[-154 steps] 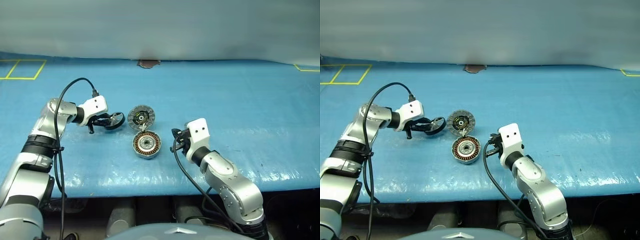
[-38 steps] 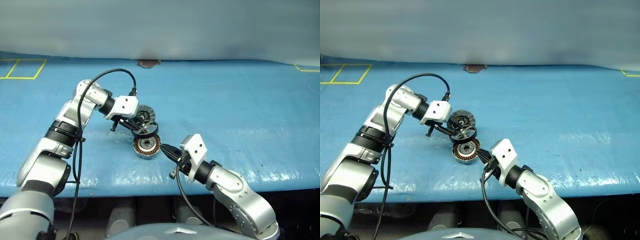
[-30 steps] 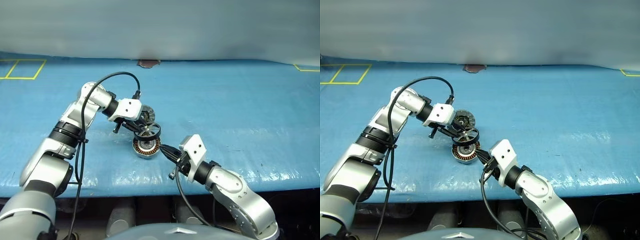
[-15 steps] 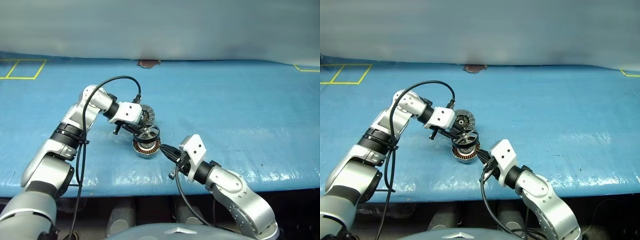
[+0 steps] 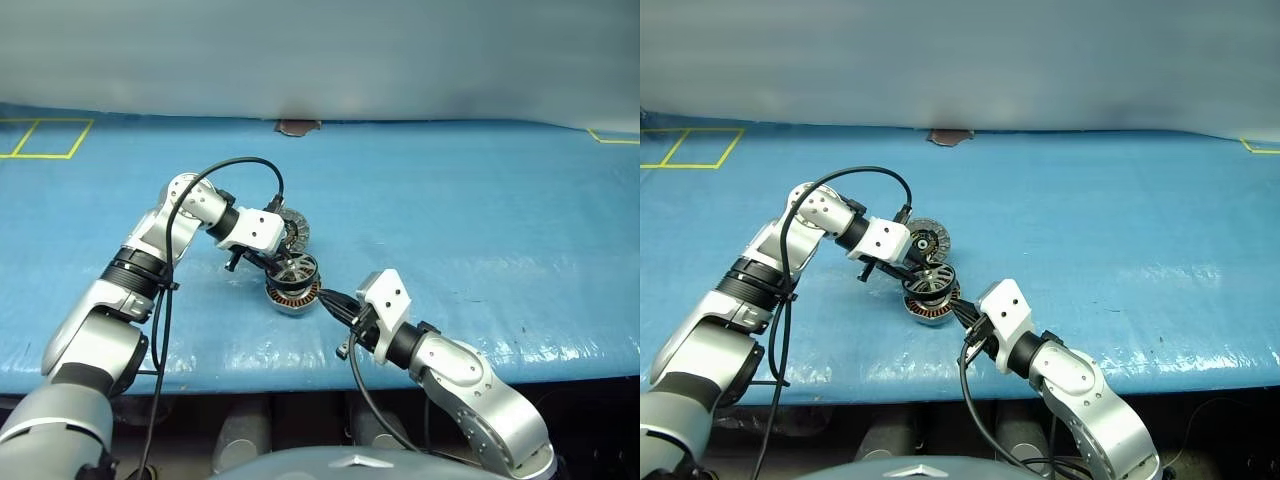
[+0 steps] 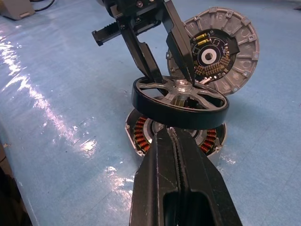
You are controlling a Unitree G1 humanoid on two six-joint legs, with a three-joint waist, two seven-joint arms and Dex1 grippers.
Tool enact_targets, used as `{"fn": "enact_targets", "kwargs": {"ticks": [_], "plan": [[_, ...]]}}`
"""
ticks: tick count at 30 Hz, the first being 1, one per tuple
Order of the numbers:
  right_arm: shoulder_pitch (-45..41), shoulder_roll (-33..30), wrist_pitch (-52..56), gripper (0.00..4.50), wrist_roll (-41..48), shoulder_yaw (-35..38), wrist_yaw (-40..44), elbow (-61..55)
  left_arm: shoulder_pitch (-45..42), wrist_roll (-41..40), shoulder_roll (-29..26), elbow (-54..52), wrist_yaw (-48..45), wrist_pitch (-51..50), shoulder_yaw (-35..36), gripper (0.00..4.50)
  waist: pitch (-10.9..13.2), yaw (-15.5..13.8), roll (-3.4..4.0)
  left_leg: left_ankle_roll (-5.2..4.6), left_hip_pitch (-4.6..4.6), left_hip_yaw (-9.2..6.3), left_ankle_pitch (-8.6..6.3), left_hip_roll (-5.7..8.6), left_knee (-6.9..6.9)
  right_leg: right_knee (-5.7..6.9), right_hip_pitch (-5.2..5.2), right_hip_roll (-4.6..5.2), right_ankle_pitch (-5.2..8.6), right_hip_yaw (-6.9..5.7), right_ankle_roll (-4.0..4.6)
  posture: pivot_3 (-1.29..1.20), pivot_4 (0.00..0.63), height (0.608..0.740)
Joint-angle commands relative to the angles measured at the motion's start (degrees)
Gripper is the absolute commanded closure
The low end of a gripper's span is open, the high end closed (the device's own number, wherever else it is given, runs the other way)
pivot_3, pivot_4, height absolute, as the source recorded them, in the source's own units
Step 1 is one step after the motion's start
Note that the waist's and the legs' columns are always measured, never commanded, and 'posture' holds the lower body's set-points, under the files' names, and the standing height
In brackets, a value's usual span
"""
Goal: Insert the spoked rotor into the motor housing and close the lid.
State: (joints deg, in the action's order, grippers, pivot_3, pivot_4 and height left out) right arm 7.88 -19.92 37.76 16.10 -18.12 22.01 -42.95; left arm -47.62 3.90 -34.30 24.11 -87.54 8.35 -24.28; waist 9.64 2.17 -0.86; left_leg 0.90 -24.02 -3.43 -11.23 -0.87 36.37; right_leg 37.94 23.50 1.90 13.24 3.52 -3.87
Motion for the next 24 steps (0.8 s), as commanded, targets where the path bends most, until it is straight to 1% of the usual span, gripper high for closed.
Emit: {"fn": "enact_targets", "kwargs": {"ticks": [1, 24], "plan": [[-0.29, 0.35, -1.39, 4.50, 0.05, 0.05, -0.24, -0.65, -0.58, 0.02, -0.17, -0.77, -0.12, 0.83, 0.26, 3.37, 0.00, 0.00, 0.00, 0.00, 0.00, 0.00, 0.00, 0.00, 0.01, 0.00, 0.00, 0.00, 0.00, 0.00, 0.00, 0.00, 0.150, 0.740], [0.00, 0.34, -1.11, 4.50, 0.44, -0.04, -0.56, -0.62, -0.46, 0.65, 0.48, -0.16, 1.10, 2.24, -0.51, 3.37, 0.00, -0.02, 0.00, 0.00, -0.02, 0.00, 0.00, 0.00, 0.19, 0.04, -0.06, -0.01, -0.01, 0.03, -0.02, 0.00, 0.150, 0.740]]}}
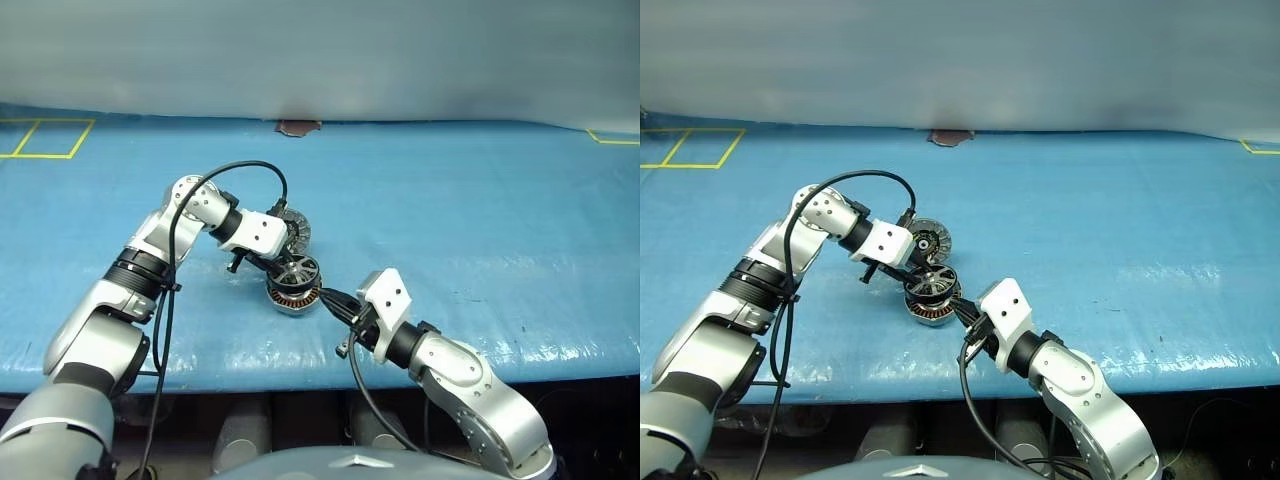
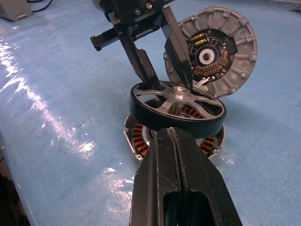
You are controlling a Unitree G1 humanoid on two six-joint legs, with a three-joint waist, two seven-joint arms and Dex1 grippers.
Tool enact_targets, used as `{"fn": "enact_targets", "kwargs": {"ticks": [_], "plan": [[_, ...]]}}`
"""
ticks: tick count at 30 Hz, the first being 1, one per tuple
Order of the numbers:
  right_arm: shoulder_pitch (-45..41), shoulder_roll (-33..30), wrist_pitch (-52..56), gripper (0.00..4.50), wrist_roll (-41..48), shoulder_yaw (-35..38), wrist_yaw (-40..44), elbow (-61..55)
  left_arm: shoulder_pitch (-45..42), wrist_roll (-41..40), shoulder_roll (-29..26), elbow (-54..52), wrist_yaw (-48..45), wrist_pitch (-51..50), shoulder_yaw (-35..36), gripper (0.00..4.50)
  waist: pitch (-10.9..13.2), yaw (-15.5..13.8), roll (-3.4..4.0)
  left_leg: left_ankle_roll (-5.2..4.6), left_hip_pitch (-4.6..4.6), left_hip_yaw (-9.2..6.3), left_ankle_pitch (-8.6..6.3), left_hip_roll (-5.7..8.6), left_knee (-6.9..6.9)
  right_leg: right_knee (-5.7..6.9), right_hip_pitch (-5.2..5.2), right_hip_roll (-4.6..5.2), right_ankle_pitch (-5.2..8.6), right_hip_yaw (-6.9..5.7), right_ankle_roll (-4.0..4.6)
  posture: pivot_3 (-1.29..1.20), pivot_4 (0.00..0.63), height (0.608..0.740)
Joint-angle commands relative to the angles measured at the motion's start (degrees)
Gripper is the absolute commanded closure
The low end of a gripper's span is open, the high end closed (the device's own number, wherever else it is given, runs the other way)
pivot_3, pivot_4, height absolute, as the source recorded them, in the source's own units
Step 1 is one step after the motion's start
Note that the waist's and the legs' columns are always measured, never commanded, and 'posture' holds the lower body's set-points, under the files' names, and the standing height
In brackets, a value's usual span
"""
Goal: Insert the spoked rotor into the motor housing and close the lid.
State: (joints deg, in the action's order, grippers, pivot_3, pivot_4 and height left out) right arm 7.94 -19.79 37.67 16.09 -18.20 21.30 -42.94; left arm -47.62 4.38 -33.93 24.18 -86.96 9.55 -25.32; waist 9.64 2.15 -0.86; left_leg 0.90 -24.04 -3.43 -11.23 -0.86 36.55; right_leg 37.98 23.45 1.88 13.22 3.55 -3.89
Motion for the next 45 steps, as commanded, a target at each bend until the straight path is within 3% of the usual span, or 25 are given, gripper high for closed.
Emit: {"fn": "enact_targets", "kwargs": {"ticks": [1, 19, 40, 45], "plan": [[0.02, 0.21, -0.91, 4.50, 0.50, 0.05, 0.14, -0.63, -0.43, 0.17, 0.15, -0.22, 0.57, 1.01, 0.50, 3.37, 0.00, 0.00, 0.00, 0.00, 0.00, 0.00, 0.00, 0.00, 0.00, 0.00, 0.00, 0.00, 0.00, 0.00, 0.00, 0.00, 0.150, 0.740], [1.48, 0.35, 1.12, 4.50, 1.49, 0.29, 0.32, 2.25, -0.35, -0.07, 0.58, -0.17, 1.59, 1.12, 0.82, 3.37, 0.00, -0.03, 0.00, 0.00, -0.01, 0.00, 0.00, 0.00, 0.04, 0.00, -0.01, -0.01, 0.00, 0.03, -0.01, 0.00, 0.150, 0.740], [3.48, 1.70, -4.51, 4.50, 2.39, 0.95, 3.23, 7.20, -0.35, -0.30, 0.48, -0.41, 0.38, 0.04, 0.44, 3.37, 0.00, -0.01, 0.00, 0.00, -0.01, 0.01, 0.00, 0.00, 0.05, 0.00, -0.01, -0.03, 0.00, 0.06, 0.00, 0.00, 0.150, 0.740], [3.37, 1.59, -4.74, 4.50, 2.21, 0.95, 3.05, 7.24, -0.37, 0.06, 0.36, -0.62, 1.30, 0.43, 0.94, 1.92, 0.00, -0.03, 0.00, 0.00, -0.02, 0.00, 0.00, 0.00, 0.04, 0.00, 0.00, -0.03, 0.00, 0.06, 0.00, 0.00, 0.150, 0.740]]}}
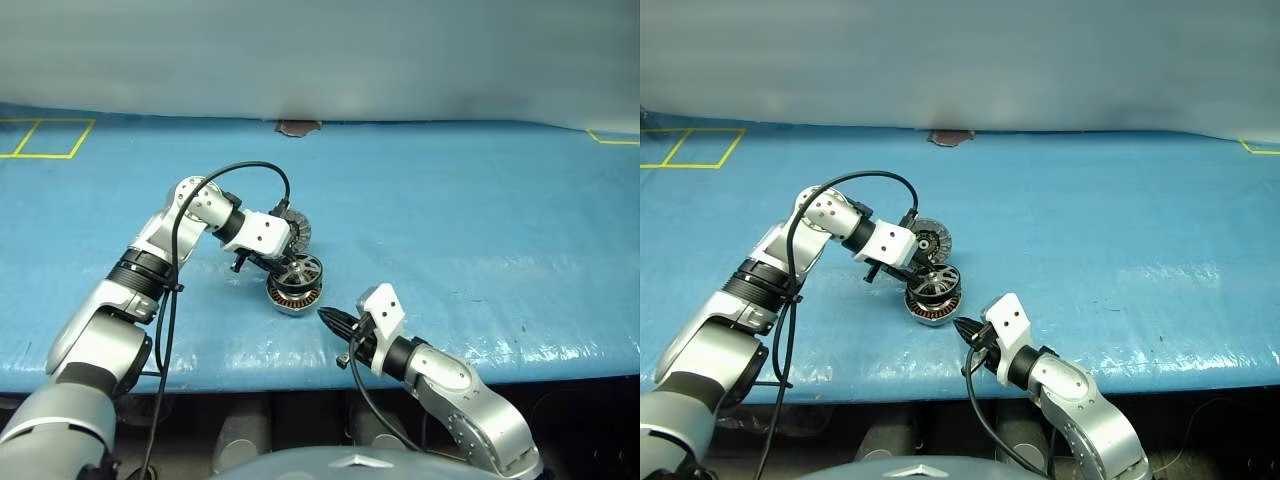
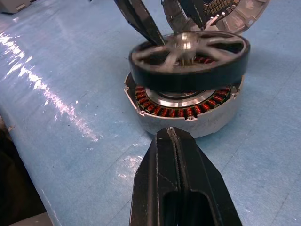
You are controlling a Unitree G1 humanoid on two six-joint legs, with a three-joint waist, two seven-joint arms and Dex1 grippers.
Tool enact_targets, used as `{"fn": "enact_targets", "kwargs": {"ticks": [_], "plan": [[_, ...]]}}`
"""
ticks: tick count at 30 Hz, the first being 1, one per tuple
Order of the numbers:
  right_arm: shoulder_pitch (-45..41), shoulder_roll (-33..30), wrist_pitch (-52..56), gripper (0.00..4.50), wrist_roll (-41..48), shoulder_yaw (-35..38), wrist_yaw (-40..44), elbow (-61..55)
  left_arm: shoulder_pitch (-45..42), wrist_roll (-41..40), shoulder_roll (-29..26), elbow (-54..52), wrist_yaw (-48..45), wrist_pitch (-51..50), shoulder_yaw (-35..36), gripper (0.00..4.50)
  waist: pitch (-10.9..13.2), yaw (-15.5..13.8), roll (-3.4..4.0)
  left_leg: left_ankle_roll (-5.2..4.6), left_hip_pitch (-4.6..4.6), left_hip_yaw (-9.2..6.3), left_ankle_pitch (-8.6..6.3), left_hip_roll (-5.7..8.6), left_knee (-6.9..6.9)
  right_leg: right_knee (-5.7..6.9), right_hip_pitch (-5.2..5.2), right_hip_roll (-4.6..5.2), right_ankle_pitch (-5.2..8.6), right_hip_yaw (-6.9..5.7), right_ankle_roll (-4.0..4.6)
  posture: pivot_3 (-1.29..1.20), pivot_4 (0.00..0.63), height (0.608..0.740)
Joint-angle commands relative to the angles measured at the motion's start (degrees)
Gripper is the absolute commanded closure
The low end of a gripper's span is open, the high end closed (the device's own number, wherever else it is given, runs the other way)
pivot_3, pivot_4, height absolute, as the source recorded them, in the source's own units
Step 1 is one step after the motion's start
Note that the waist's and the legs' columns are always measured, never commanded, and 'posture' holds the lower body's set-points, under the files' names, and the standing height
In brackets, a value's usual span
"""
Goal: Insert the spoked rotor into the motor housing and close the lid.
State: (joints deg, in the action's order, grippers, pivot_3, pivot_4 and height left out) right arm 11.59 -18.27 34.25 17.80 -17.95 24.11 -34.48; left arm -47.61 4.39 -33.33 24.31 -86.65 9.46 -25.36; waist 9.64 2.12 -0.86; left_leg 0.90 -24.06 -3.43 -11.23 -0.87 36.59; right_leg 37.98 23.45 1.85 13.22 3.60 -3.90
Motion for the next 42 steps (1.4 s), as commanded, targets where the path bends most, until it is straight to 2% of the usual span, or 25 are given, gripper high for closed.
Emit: {"fn": "enact_targets", "kwargs": {"ticks": [1, 2, 7, 18, 42], "plan": [[-0.31, 0.04, -1.32, 4.50, 0.46, 0.71, 0.22, -1.23, -0.41, 0.09, -0.19, -0.77, 1.49, 0.57, 1.19, 1.61, 0.00, 0.00, 0.00, 0.00, 0.00, 0.00, 0.00, 0.00, 0.00, 0.00, 0.00, 0.00, 0.00, 0.00, 0.00, 0.00, 0.150, 0.740], [-0.35, 0.01, -1.33, 4.50, 0.41, 0.72, 0.19, -1.20, -0.52, -0.06, -0.13, -0.73, 1.63, 0.54, 1.32, 1.26, 0.00, 0.00, 0.00, 0.00, 0.00, 0.00, 0.00, 0.00, 0.00, 0.00, 0.00, 0.00, 0.00, 0.00, 0.00, 0.00, 0.150, 0.740], [-0.65, -0.02, -1.34, 4.50, 0.23, 0.78, 0.10, -1.05, -0.97, -0.98, 0.16, -0.83, 2.53, 0.30, 1.95, 1.26, 0.00, -0.01, 0.00, 0.00, 0.00, 0.00, 0.00, 0.00, 0.00, 0.00, 0.00, 0.00, 0.00, 0.01, 0.00, 0.00, 0.150, 0.740], [-0.84, 0.15, -1.29, 4.50, -0.13, 0.63, -0.16, -0.69, -2.69, -6.98, 0.08, -2.83, 0.96, -7.42, 5.93, 1.26, 0.00, 0.00, 0.00, 0.00, -0.01, 0.00, 0.00, 0.00, 0.00, 0.00, 0.01, -0.01, 0.00, 0.01, 0.00, 0.00, 0.150, 0.740], [-0.66, -0.74, -0.33, 4.50, -0.40, 1.09, -0.75, -1.33, -1.74, -9.19, -0.11, -6.08, 1.86, -12.73, 6.59, 1.26, 0.00, 0.01, 0.00, 0.00, -0.01, 0.00, 0.00, 0.00, 0.01, 0.00, 0.01, -0.03, 0.00, 0.03, 0.00, 0.00, 0.150, 0.740]]}}
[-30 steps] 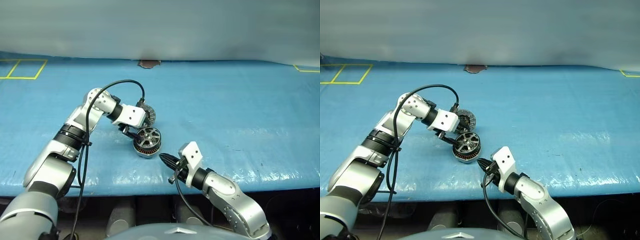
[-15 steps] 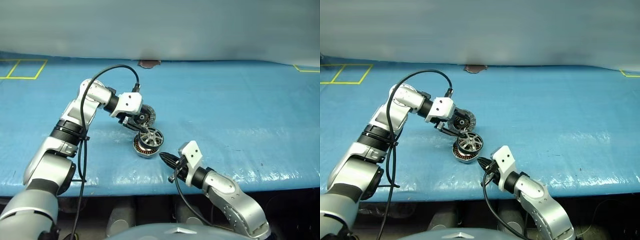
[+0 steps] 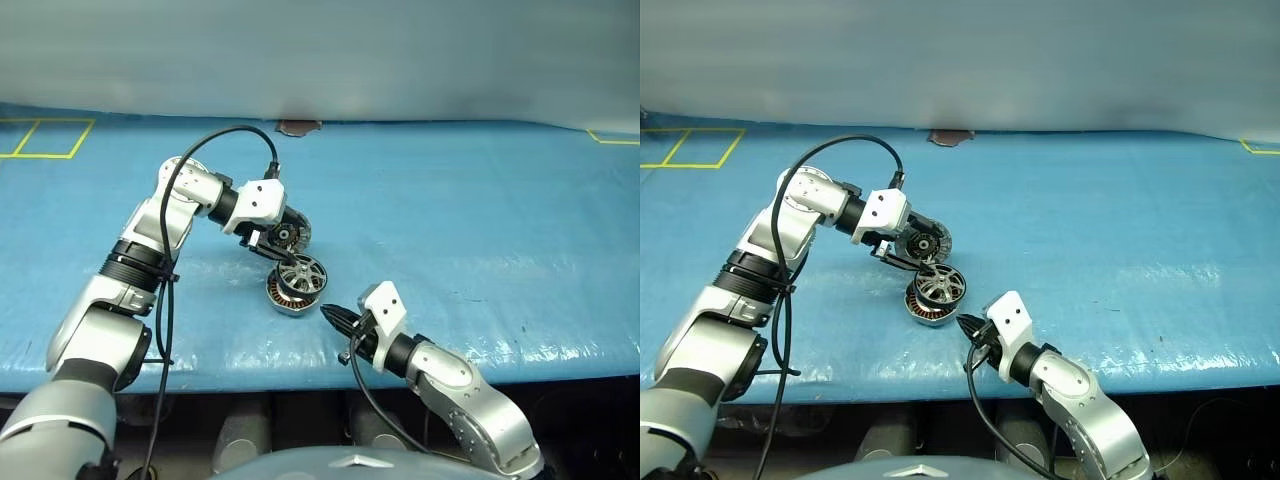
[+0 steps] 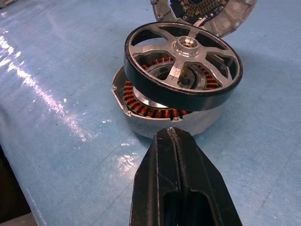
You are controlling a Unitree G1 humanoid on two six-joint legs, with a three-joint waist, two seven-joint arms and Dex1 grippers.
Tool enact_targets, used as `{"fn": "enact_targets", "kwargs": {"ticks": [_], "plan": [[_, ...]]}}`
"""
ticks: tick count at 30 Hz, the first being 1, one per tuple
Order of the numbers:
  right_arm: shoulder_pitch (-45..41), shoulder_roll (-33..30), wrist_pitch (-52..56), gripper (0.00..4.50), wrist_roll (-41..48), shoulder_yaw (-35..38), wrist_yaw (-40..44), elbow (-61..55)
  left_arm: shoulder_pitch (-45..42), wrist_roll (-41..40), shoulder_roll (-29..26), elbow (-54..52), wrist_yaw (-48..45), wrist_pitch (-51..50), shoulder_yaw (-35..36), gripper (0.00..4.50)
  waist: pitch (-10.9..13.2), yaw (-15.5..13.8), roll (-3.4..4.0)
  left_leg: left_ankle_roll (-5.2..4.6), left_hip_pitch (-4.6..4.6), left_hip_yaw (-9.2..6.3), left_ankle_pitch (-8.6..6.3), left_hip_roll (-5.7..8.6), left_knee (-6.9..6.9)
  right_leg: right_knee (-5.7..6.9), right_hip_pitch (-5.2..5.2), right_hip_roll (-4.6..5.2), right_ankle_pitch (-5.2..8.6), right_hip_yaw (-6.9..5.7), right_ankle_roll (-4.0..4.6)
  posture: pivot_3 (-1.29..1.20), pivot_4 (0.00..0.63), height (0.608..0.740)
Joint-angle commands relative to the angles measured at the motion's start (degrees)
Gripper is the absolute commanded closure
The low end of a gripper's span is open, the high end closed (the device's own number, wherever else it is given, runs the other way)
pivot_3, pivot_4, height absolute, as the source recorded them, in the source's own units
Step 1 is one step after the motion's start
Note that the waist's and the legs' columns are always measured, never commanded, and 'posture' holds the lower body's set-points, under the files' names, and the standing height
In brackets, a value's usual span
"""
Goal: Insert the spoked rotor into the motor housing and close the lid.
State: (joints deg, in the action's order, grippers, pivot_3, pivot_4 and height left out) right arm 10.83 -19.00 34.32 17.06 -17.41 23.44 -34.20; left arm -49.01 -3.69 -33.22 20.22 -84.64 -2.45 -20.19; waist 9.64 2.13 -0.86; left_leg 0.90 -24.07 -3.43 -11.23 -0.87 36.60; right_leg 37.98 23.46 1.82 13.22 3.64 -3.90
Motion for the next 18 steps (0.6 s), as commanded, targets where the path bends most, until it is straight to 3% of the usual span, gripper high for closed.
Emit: {"fn": "enact_targets", "kwargs": {"ticks": [1, 18], "plan": [[0.04, -0.02, -0.36, 4.50, 0.38, 0.55, -0.07, -1.60, -0.48, -1.09, -0.27, -2.02, -0.73, -0.94, 1.11, 1.26, 0.00, 0.01, 0.00, 0.00, 0.00, 0.00, 0.00, 0.00, 0.00, 0.00, 0.00, 0.00, 0.00, 0.00, 0.00, 0.00, 0.150, 0.740], [0.57, -0.10, 0.06, 4.50, 0.01, 0.82, -1.35, -2.41, -6.17, 0.99, 4.14, 3.34, -3.53, 3.02, -0.70, 1.26, 0.00, 0.03, -0.01, -0.01, -0.08, -0.02, 0.00, 0.00, 0.10, -0.01, 0.02, -0.05, -0.01, 0.03, -0.01, 0.00, 0.150, 0.740]]}}
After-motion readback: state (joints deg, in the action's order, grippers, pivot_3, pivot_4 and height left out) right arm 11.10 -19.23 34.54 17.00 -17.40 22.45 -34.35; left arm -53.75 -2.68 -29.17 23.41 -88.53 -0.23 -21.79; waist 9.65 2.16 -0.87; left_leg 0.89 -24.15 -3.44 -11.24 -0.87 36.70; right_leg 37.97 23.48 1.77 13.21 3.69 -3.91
